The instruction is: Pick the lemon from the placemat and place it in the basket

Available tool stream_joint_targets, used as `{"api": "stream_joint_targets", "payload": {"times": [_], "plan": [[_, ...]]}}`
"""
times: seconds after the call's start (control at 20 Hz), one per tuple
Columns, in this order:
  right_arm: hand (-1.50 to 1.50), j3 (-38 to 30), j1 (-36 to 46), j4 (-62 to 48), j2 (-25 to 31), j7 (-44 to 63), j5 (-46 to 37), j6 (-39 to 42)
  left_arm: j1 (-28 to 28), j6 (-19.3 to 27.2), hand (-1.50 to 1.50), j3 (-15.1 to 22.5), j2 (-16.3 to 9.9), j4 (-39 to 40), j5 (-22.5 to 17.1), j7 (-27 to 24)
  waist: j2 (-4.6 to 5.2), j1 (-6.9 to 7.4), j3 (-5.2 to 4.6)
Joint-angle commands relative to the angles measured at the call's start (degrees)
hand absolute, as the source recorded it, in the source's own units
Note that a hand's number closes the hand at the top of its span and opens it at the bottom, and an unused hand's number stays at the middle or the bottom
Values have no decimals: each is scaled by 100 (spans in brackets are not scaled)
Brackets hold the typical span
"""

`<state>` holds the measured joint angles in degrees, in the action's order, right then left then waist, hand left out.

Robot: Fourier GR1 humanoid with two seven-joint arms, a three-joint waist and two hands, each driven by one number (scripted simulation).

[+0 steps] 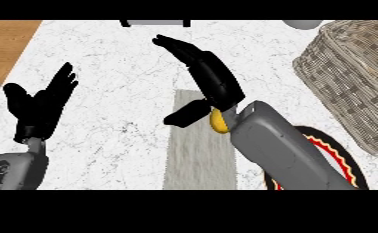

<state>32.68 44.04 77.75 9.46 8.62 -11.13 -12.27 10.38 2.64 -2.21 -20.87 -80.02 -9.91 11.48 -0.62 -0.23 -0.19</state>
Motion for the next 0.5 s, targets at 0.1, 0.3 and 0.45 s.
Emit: {"api": "stream_joint_targets", "payload": {"times": [0.1,0.3,0.45], "plan": [[-150,236,1116,-349,1003,2148,-975,921,138,11,0,-77,-65,9,-56,248,-62,-136,-17],[-150,-114,1673,107,1440,3528,-734,1929,-132,-145,0,-149,-112,-68,-119,13,-59,-116,2],[-150,-491,2106,375,1550,4127,-54,2965,106,-108,0,-149,-109,138,-45,115,-2,-107,10]]}}
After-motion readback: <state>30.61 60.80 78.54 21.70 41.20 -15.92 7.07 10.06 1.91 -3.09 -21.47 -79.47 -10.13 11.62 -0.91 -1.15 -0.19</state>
